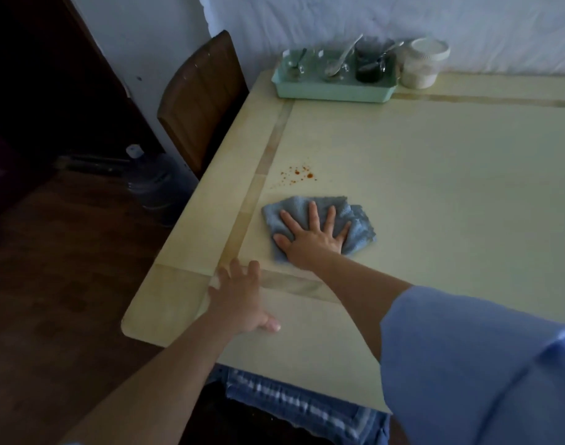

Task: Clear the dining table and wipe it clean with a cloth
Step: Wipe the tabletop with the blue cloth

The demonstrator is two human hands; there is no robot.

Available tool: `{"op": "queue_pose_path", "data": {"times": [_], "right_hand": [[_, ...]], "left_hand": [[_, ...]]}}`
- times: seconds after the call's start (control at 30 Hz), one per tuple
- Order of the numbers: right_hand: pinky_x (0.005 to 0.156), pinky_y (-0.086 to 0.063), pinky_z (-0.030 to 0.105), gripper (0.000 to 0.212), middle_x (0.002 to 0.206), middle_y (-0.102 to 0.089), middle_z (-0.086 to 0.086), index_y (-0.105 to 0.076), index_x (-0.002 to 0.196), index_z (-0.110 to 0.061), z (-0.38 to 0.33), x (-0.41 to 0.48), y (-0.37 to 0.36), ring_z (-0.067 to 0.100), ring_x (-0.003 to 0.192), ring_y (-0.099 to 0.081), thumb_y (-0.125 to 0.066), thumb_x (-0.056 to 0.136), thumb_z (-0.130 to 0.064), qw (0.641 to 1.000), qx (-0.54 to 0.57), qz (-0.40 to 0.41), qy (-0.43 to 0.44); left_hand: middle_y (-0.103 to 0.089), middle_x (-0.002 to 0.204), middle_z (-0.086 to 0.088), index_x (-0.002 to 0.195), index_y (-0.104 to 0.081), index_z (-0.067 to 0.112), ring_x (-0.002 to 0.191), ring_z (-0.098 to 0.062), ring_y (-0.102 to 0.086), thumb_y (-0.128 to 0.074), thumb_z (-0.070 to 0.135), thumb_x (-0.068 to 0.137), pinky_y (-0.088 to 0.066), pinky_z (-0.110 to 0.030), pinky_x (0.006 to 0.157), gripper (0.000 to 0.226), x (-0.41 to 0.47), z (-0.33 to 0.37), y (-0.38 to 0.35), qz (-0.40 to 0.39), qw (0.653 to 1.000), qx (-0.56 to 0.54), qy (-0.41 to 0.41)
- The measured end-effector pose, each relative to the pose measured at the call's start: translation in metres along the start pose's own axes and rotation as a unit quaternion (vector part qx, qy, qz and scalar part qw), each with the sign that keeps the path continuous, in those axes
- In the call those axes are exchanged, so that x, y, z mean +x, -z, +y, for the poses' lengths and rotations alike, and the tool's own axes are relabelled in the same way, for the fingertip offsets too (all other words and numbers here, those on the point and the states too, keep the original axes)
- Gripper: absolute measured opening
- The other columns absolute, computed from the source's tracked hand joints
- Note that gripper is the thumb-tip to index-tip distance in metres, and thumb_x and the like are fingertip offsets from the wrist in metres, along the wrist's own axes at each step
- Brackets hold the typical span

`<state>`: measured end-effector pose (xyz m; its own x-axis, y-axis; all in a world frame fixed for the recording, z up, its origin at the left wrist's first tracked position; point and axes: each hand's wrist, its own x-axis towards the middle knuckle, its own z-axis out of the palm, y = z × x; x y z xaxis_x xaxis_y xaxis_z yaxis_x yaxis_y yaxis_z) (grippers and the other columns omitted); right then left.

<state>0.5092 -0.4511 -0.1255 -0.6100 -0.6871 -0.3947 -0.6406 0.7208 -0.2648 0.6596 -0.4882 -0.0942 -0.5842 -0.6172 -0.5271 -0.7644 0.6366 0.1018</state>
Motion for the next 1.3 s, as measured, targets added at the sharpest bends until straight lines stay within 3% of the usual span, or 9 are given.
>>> {"op": "queue_pose_path", "data": {"times": [0.33, 0.43, 0.57, 0.8, 1.03, 1.3], "right_hand": [[0.107, 0.020, 0.061, 0.057, 0.155, 0.025, -0.014, 0.009, 0.141, -0.057, 0.033, -0.093, -0.032, 0.028, 0.140, 0.032, -0.014, 0.090, -0.068, 1.000, -0.007, 0.009, 0.022], [0.108, 0.018, 0.064, 0.057, 0.155, 0.027, -0.014, 0.012, 0.141, -0.057, 0.028, -0.102, -0.035, 0.028, 0.140, 0.033, -0.012, 0.090, -0.068, 1.000, -0.015, 0.007, 0.003], [0.105, 0.020, 0.065, 0.058, 0.155, 0.026, -0.011, 0.011, 0.141, -0.057, 0.009, -0.074, -0.033, 0.031, 0.139, 0.032, -0.011, 0.089, -0.070, 0.999, -0.016, 0.027, -0.018], [0.106, 0.020, 0.065, 0.060, 0.156, 0.027, -0.007, 0.008, 0.141, -0.057, 0.003, -0.012, -0.015, 0.034, 0.140, 0.031, -0.013, 0.087, -0.072, 0.999, -0.003, 0.035, -0.029], [0.107, 0.017, 0.065, 0.064, 0.156, 0.027, -0.002, 0.003, 0.143, -0.055, 0.022, 0.063, 0.030, 0.036, 0.140, 0.028, -0.019, 0.085, -0.074, 0.992, 0.039, 0.049, -0.111], [0.106, 0.016, 0.065, 0.060, 0.157, 0.024, -0.005, 0.004, 0.144, -0.053, -0.003, 0.147, 0.065, 0.035, 0.141, 0.028, -0.019, 0.090, -0.066, 0.996, 0.044, 0.036, -0.068]], "left_hand": [[0.005, 0.157, -0.011, 0.147, -0.001, 0.028, 0.144, -0.035, 0.001, -0.073, 0.055, 0.065, -0.018, -0.054, 0.113, 0.113, -0.007, -0.014, -0.001, -0.011, 0.999, -0.002, -0.036], [0.000, 0.156, -0.012, 0.147, -0.006, 0.028, 0.143, -0.035, -0.004, -0.075, 0.052, 0.065, -0.023, -0.053, 0.111, 0.110, -0.006, -0.016, 0.003, -0.013, 0.999, 0.005, -0.047], [-0.019, 0.149, -0.008, 0.142, -0.019, 0.026, 0.136, -0.032, -0.021, -0.076, 0.049, 0.064, -0.033, -0.048, 0.105, 0.099, 0.013, -0.031, 0.018, 0.031, 0.998, 0.015, -0.059], [0.012, 0.158, -0.007, 0.148, 0.002, 0.028, 0.146, -0.031, 0.009, -0.078, 0.048, 0.064, -0.013, -0.054, 0.117, 0.117, 0.061, -0.037, 0.044, -0.011, 0.999, -0.025, -0.019], [0.012, 0.158, -0.010, 0.147, 0.003, 0.028, 0.145, -0.036, 0.009, -0.078, 0.042, 0.067, -0.013, -0.058, 0.116, 0.115, 0.065, -0.035, 0.046, -0.025, 0.999, -0.018, -0.030], [0.007, 0.158, -0.010, 0.147, -0.002, 0.028, 0.145, -0.036, 0.006, -0.077, 0.042, 0.067, -0.016, -0.058, 0.115, 0.111, 0.068, -0.035, 0.040, 0.014, 0.999, -0.008, -0.028]]}}
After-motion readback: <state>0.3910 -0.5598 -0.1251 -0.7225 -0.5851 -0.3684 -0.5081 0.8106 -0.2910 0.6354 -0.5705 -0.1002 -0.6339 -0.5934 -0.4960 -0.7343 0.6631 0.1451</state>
